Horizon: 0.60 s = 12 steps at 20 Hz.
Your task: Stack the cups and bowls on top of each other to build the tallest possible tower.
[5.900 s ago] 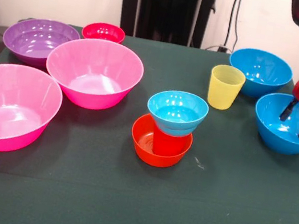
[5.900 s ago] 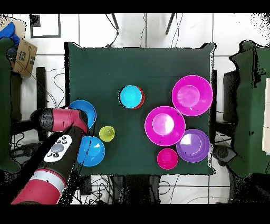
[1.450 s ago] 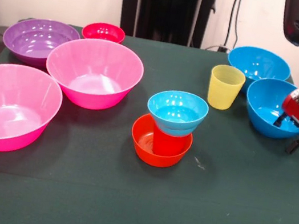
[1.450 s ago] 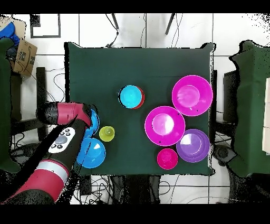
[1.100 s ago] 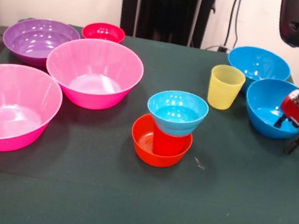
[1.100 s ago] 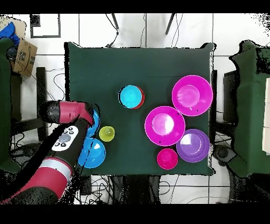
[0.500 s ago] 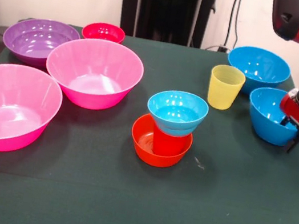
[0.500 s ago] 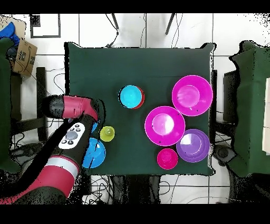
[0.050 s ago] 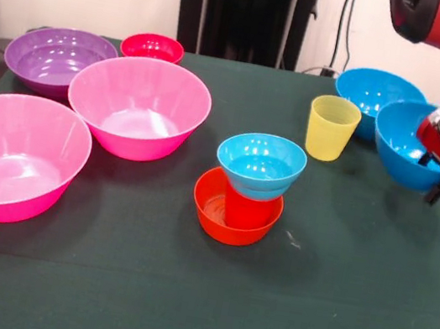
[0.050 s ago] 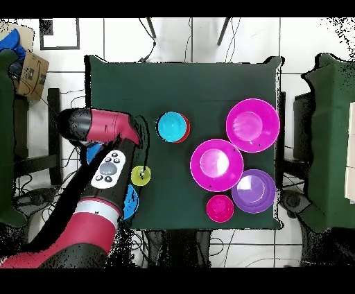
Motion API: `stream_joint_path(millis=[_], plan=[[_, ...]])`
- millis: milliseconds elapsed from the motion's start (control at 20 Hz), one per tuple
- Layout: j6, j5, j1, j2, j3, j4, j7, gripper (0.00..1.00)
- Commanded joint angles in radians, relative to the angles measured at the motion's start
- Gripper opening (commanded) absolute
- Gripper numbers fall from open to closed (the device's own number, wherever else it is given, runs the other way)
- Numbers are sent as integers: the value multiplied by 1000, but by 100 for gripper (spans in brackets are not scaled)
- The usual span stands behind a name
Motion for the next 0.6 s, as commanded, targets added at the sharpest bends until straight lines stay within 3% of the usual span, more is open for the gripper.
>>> stream_joint_path(millis=[50, 450, 550, 600], plan=[[265, -97, -75, -30, 142, -210, -136, 0], [476, -108, -169, 64, 187, -517, -172, 0], [520, -145, -188, 104, 176, -629, -244, 0], [536, -175, -203, 126, 179, -695, -335, 0]])
